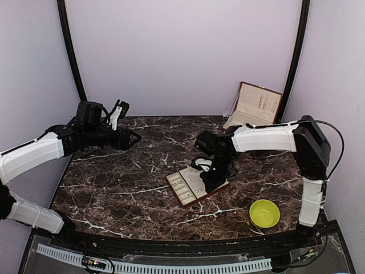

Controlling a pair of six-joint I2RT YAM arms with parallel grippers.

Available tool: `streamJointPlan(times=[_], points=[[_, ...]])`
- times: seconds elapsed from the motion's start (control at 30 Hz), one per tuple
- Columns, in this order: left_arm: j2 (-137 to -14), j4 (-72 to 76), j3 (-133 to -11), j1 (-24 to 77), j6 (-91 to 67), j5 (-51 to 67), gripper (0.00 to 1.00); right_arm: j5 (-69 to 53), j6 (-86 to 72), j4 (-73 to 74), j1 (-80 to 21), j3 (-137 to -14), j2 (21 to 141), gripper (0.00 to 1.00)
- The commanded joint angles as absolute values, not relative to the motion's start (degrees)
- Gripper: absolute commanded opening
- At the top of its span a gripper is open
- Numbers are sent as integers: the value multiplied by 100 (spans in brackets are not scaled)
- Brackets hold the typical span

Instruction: Organize the mixed jewelry

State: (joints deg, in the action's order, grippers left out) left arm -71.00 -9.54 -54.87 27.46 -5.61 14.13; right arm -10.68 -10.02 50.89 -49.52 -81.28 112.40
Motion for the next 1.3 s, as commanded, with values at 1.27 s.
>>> streamJointPlan(times=[1.27], points=[[-6838, -956, -5344, 2705, -586, 1387, 61, -644, -1307, 4596, -5045, -8363, 10952, 32]])
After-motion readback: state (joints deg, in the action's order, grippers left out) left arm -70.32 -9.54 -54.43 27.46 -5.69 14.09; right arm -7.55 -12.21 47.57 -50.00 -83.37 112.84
